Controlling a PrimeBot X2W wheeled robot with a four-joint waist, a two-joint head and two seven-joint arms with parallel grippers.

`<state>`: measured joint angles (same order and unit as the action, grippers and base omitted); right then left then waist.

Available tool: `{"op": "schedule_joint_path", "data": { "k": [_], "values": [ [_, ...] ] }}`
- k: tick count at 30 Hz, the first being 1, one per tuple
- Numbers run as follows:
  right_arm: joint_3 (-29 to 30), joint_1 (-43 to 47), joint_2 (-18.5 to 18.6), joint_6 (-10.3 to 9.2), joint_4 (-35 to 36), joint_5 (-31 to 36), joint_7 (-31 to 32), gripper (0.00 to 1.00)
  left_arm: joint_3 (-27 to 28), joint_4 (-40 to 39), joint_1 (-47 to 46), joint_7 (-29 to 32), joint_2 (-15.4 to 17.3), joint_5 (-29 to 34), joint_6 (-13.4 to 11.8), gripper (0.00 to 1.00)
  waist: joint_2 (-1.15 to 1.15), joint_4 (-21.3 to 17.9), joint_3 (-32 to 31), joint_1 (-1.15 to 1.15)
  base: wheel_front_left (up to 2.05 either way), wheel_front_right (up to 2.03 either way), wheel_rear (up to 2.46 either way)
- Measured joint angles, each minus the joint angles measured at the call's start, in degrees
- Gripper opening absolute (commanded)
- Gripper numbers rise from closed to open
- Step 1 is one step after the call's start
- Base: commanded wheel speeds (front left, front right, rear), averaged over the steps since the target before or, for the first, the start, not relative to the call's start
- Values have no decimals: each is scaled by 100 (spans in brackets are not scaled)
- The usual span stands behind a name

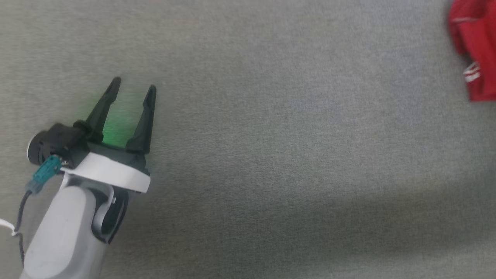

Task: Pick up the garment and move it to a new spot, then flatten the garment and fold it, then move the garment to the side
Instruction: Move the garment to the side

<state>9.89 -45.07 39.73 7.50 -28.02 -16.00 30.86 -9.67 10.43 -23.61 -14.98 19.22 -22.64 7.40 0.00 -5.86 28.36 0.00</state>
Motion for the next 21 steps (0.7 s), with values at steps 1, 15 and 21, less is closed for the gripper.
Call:
{"op": "schedule_joint_path", "data": {
  "k": [1,15,21],
  "values": [
    [32,-52,19,0,-78,79,-88,0,-35,0,-53,0,21,0,0,100,0,-28,57,0,0,0,0],
    [670,-687,-370,-1,-1458,1424,-1083,0,-379,-12,-516,-1,136,-77,2,100,0,-2,548,0,0,0,0],
    [876,-886,-458,-1,-1842,1756,-1293,75,-399,19,-576,-1,130,-100,16,100,0,84,564,0,0,0,0]
  ]
}}
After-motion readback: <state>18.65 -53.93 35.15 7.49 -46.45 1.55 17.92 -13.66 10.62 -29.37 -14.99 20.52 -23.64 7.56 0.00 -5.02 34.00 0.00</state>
